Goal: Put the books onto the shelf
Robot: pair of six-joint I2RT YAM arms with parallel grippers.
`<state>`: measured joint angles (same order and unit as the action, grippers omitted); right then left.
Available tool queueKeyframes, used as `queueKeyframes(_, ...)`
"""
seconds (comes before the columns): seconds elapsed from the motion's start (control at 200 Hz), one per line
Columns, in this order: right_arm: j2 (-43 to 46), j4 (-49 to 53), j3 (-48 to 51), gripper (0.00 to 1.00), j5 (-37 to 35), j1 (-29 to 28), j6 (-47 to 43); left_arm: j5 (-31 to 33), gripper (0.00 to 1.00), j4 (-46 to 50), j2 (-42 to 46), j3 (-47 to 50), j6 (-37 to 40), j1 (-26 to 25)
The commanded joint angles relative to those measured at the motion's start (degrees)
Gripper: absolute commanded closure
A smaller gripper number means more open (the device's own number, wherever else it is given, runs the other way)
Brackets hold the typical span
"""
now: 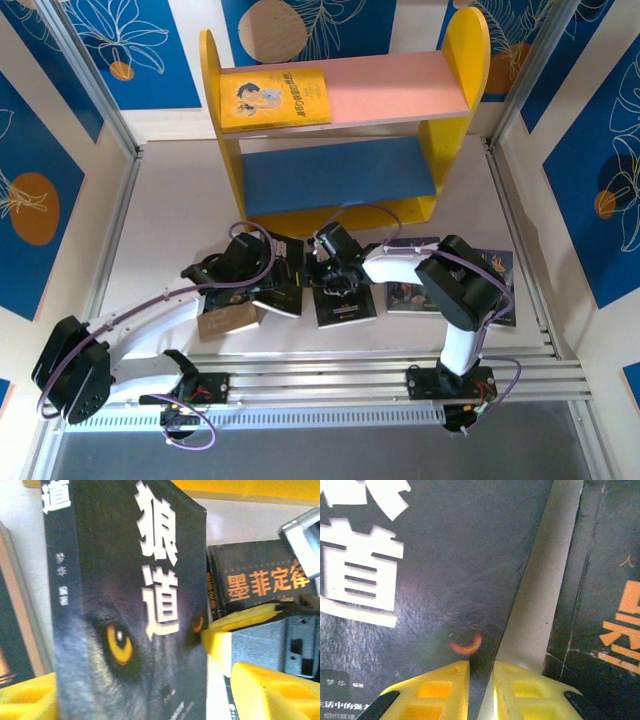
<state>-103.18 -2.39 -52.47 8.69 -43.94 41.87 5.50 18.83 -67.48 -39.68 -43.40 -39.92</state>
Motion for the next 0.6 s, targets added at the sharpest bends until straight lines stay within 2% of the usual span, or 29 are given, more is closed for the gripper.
queueKeyframes(0.0, 0.86, 4.68, 2.15, 0.78, 0.8, 0.44, -1.11, 1.74, 0.33, 2.23, 0.39, -1.63, 2.33, -0.44)
queueKeyframes(0.37, 1.82, 3.43, 2.73, 0.66, 1.76, 0.79, -1.08, 2.12, 0.59, 2.3, -1.01, -1.98, 3.4, -0.42)
queueKeyframes(0.595, 2.92, 2.86, 2.54, 0.59, 2.34, 0.97, -1.15, 2.33, 0.84, 2.23, -0.87, -2.15, 5.06, -0.33)
